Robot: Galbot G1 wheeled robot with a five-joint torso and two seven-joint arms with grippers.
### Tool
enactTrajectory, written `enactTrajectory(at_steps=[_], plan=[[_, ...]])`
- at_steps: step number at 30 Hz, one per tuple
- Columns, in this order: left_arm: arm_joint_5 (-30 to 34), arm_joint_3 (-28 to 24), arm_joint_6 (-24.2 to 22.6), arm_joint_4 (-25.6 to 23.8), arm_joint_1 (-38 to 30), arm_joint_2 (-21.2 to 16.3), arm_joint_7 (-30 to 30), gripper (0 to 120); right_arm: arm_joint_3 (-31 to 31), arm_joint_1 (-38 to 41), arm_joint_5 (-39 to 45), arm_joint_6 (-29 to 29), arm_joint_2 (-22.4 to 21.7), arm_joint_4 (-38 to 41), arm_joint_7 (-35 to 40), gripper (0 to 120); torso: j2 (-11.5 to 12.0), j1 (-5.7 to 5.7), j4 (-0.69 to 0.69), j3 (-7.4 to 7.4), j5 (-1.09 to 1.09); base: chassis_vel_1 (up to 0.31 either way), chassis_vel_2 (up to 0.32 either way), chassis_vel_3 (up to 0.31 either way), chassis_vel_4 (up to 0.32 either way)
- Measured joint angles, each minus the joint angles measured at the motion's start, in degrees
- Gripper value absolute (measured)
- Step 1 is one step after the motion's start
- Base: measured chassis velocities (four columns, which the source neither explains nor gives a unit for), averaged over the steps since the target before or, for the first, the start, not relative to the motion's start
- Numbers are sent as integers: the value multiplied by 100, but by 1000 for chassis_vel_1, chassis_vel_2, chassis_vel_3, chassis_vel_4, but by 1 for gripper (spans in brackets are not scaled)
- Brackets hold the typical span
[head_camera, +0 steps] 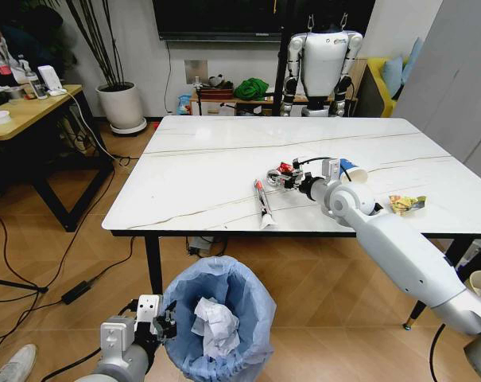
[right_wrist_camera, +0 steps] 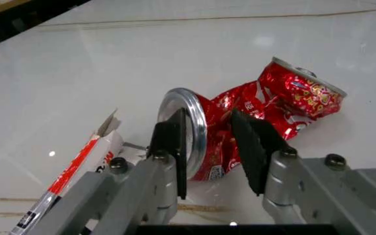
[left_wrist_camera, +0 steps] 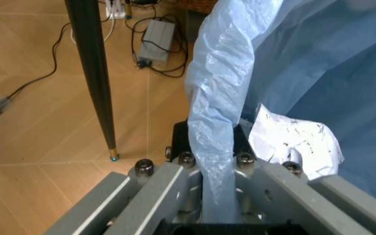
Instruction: Pick up the trash bin and place the trash from the table into it.
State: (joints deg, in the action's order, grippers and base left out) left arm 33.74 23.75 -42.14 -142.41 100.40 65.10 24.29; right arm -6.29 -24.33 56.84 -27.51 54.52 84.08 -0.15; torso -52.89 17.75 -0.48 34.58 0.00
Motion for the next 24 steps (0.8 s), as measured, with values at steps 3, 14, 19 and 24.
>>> enactTrajectory(at_steps=[3,14,19,24], plan=[[-4,3,0,-2,11,0,0,0,4,-20,-2,17,6,7,13,17,0,0,0,0,1,0,0,0,0],[-16,29,0,-23,31,-1,0,0,488,-263,69,7,-93,671,331,14,0,0,0,1,2,0,0,0,0],[-21,29,0,-21,20,5,4,0,1017,-655,454,-64,-378,1823,724,14,0,0,0,0,1,0,0,0,0],[-22,35,0,-10,14,4,6,0,1403,-1063,781,-109,-639,2704,952,14,0,0,0,0,1,0,0,0,0]])
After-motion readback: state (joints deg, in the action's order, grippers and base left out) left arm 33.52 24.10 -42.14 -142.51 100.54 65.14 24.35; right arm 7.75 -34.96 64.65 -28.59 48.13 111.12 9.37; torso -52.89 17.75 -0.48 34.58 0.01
